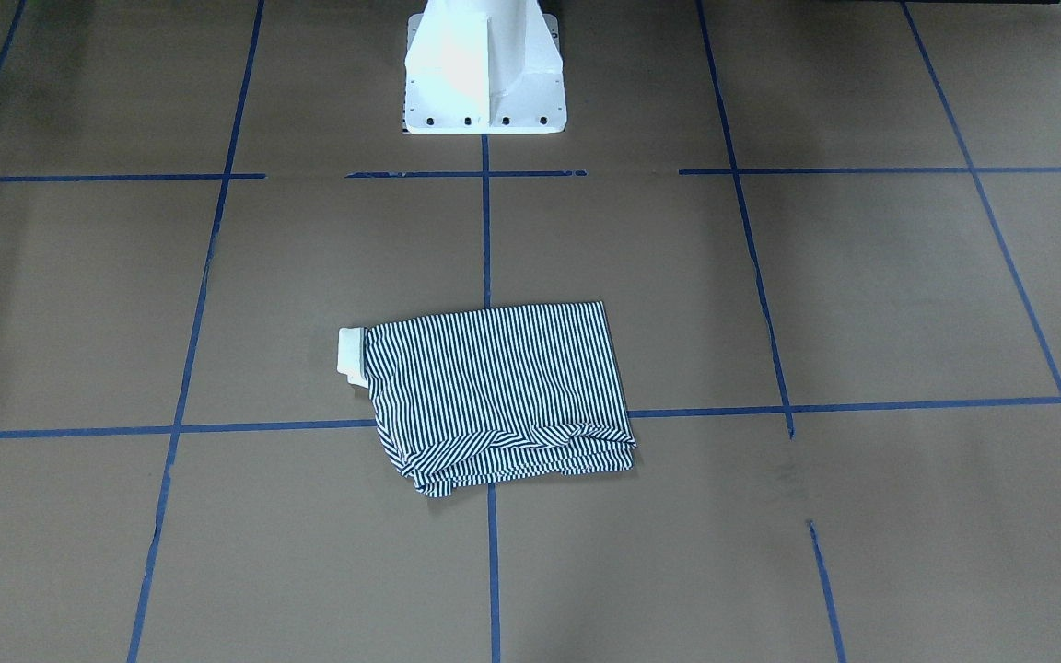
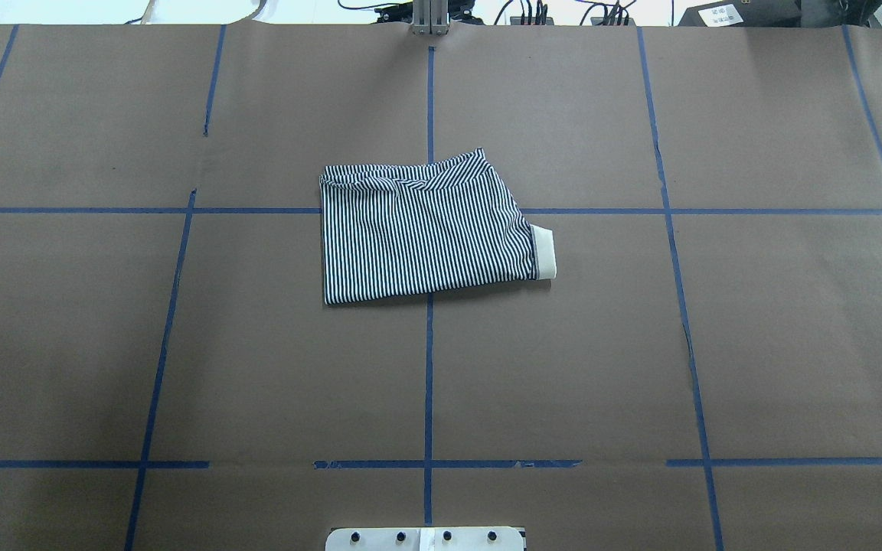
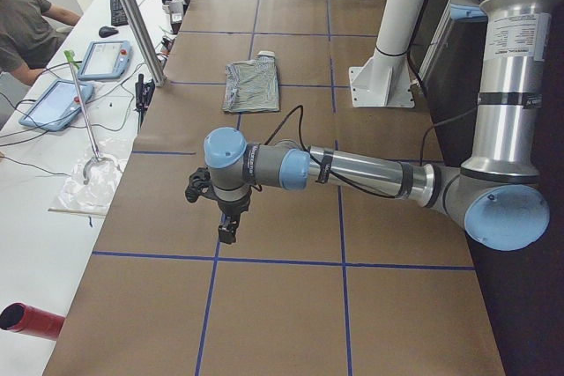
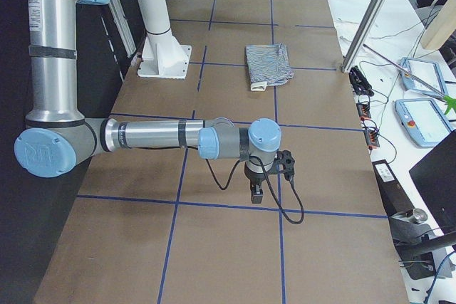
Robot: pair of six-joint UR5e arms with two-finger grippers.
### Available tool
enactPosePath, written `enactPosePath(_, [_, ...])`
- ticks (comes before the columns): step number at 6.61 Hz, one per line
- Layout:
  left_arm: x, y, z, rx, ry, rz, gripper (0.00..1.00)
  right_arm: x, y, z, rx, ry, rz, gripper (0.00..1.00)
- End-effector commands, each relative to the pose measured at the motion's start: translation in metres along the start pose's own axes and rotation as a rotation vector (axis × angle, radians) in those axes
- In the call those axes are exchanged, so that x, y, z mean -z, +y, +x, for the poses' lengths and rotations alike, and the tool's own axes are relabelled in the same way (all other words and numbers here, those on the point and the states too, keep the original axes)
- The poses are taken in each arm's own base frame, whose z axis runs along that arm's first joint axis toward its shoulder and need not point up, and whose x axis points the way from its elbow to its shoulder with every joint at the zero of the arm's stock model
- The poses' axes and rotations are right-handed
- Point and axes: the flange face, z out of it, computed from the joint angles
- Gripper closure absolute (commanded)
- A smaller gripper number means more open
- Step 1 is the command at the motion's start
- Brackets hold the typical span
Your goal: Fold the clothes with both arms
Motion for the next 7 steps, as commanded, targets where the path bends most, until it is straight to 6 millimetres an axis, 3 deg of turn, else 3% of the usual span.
enactPosePath(1, [-0.004, 0.001, -0.002, 0.006, 0.004, -0.01, 0.0, -0.001, 0.007, 0.001, -0.005, -0.004, -0.003, 0.0])
enactPosePath(3, [0.001, -0.004, 0.002, -0.012, 0.003, 0.004, 0.0, -0.002, 0.009, 0.001, -0.007, -0.009, -0.005, 0.0])
enactPosePath(5, [0.013, -0.021, 0.01, -0.04, -0.011, 0.027, 0.0, -0.005, 0.008, 0.005, -0.002, -0.003, -0.011, 0.0])
enactPosePath(7, [0.003, -0.018, 0.001, -0.024, -0.004, 0.009, 0.0, -0.002, 0.006, 0.002, -0.002, -0.006, -0.004, 0.0])
